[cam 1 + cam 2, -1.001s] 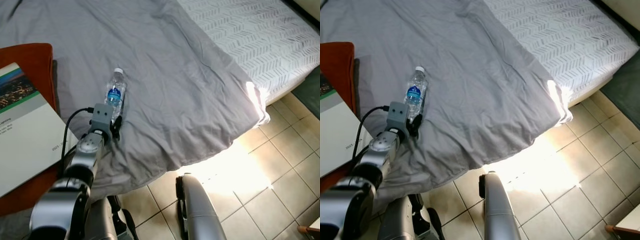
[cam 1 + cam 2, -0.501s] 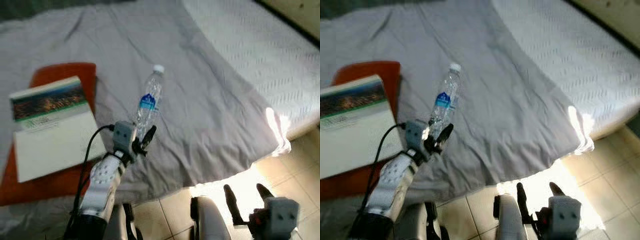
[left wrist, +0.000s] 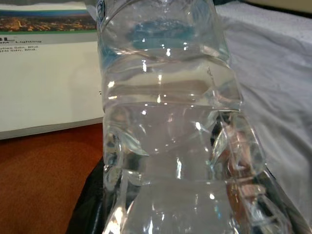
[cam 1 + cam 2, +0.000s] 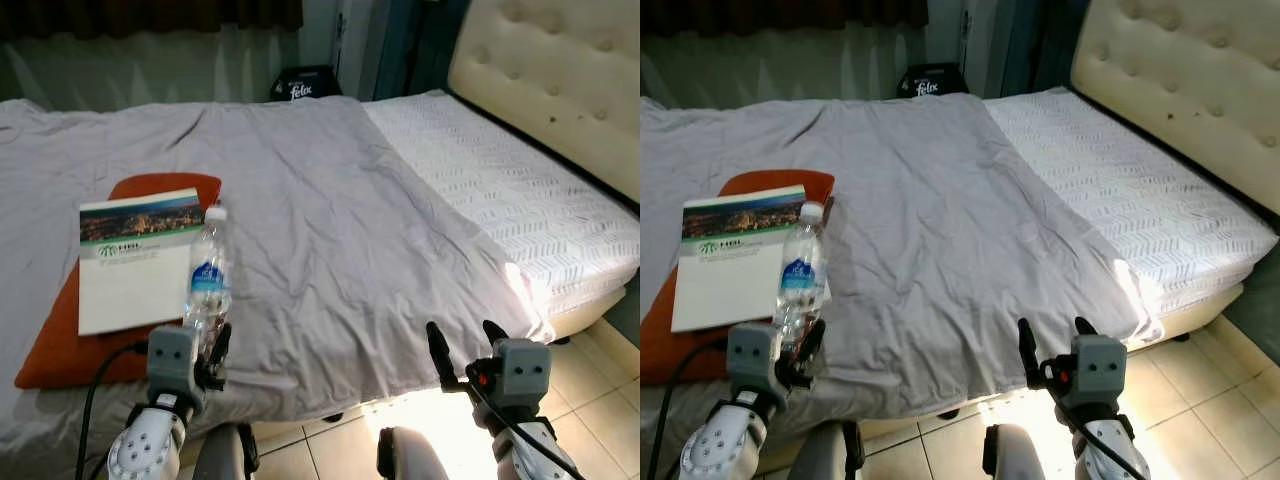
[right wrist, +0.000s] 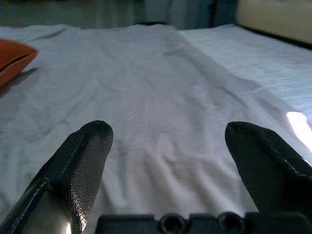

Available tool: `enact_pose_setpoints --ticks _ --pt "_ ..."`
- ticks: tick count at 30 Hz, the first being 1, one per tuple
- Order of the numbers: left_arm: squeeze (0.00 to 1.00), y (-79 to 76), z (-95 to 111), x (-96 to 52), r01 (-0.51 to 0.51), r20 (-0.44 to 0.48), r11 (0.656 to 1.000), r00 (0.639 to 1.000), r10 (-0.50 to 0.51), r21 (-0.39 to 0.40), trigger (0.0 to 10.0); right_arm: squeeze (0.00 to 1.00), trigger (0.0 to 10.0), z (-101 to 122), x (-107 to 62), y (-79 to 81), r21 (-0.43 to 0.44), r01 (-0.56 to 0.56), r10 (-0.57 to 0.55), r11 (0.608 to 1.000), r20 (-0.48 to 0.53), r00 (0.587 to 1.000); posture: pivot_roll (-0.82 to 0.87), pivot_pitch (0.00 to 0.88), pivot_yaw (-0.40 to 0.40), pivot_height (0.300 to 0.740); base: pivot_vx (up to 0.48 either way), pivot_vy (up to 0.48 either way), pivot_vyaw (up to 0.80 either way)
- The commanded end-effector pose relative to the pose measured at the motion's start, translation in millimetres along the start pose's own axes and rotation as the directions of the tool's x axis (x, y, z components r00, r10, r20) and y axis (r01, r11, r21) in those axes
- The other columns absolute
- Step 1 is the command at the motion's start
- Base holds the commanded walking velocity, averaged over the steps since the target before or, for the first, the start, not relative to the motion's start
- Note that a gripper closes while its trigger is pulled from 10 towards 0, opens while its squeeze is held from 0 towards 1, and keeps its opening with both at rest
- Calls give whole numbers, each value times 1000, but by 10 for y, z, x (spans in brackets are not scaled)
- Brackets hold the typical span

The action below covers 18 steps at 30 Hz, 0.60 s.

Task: Clean up the room

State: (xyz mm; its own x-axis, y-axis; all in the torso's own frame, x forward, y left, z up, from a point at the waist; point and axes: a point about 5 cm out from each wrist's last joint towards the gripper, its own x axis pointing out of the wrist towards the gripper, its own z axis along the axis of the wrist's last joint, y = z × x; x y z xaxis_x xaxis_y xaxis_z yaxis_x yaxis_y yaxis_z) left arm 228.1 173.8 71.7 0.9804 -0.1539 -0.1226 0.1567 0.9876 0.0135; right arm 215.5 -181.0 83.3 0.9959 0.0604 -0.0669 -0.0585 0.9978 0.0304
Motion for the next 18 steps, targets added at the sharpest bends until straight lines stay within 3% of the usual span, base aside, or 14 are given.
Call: enact_pose_setpoints --ticks 1,6,8,18 --pt "0 -81 98 64 31 39 999 999 -31 10 10000 0 10000 18 34 -27 0 -2 2 1000 11 1000 56 0 -40 646 0 0 0" --pt "0 -125 112 57 54 17 998 998 -55 17 10000 0 10000 -20 43 -52 -4 -4 4 1000 7 1000 45 0 -32 668 0 0 0" --pt "0 -146 111 72 74 13 995 997 -75 62 10000 0 10000 -45 33 -52 -4 -5 5 1000 4 1000 41 0 -28 677 0 0 0" --pt "0 -174 95 172 103 0 994 995 -103 35 10000 0 10000 -83 21 -80 -13 -3 3 1000 0 1000 13 0 -12 721 0 0 0"
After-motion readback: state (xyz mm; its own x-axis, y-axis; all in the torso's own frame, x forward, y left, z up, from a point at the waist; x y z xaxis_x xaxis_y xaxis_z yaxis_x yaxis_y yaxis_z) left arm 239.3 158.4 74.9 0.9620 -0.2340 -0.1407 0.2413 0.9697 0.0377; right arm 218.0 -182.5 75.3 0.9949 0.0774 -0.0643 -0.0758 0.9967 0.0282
